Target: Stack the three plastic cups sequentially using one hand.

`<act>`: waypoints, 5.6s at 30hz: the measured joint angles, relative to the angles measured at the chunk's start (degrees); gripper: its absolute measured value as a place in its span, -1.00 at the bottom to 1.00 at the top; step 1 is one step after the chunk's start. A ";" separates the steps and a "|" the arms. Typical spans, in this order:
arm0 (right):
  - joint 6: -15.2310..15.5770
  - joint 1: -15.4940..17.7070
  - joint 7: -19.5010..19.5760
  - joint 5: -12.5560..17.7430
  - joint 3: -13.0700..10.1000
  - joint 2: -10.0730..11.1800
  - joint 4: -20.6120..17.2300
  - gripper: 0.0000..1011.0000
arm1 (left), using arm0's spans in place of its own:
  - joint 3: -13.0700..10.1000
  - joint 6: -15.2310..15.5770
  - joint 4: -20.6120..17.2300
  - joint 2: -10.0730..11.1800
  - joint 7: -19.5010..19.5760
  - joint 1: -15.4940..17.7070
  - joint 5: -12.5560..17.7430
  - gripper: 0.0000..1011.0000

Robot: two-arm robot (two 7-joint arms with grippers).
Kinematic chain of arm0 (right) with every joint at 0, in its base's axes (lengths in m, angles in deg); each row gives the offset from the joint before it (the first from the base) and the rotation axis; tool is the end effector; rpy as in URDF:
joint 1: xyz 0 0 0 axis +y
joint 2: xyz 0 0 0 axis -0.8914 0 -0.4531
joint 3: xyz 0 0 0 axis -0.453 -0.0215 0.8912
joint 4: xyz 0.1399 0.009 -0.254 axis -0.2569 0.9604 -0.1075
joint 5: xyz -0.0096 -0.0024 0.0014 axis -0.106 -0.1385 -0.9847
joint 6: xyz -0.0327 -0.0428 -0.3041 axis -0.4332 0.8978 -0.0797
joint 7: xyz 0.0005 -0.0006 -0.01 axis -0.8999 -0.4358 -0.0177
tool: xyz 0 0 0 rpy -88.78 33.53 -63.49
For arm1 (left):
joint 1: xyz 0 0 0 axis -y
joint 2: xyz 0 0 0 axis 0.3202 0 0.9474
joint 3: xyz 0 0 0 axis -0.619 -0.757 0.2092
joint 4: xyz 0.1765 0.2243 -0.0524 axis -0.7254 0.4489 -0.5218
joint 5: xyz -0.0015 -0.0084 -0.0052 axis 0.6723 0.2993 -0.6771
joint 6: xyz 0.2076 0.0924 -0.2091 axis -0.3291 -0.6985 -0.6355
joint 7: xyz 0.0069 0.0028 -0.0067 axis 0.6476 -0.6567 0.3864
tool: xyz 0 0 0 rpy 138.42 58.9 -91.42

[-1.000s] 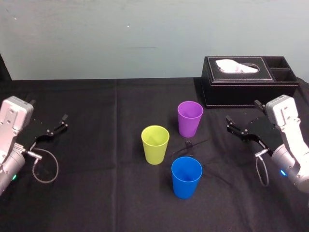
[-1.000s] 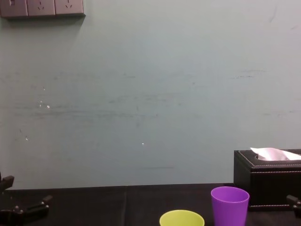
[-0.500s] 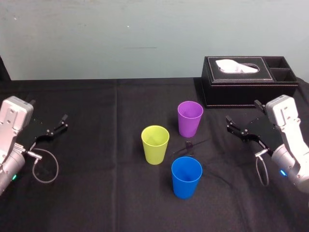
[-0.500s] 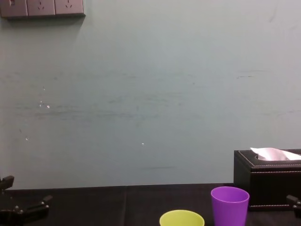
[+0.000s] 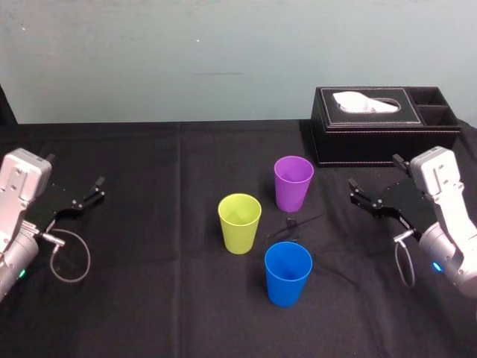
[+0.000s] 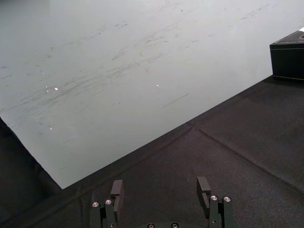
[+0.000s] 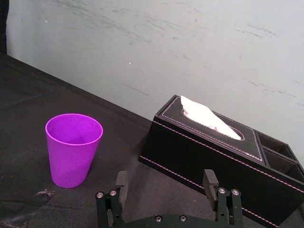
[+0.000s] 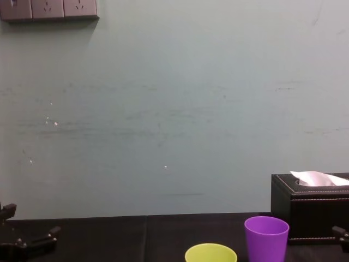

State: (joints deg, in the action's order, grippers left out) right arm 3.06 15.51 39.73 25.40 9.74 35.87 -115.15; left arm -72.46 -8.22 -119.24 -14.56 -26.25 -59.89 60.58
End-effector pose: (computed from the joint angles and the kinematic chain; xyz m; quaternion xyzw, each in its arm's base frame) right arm 0.3581 -0.0825 -0.3022 -0.1414 -0.1325 -0.5799 0.7913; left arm 0.3582 0.0827 -0.3022 0.1414 -0.1326 0.5799 0.7913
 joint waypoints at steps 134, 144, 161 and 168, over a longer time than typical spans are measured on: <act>-2.36 20.75 -33.60 6.34 -11.60 3.02 -15.16 0.98 | 0.00 0.00 0.00 0.00 0.00 0.00 0.00 1.00; -2.02 20.33 -32.87 5.35 -10.63 1.98 -15.28 0.98 | 0.00 0.00 0.00 0.00 0.00 0.00 0.00 1.00; -1.64 19.07 -32.14 4.01 -9.32 0.56 -14.24 0.98 | 0.00 0.00 0.00 0.00 0.00 0.00 0.00 1.00; -1.27 18.65 -32.13 4.12 -9.10 0.22 -14.09 0.98 | 0.00 0.00 0.00 0.00 0.00 0.00 0.00 1.00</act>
State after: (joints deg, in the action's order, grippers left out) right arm 1.79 34.16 7.60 29.53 0.64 36.10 -129.24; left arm -72.46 -8.22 -119.24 -14.56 -26.25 -59.89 60.58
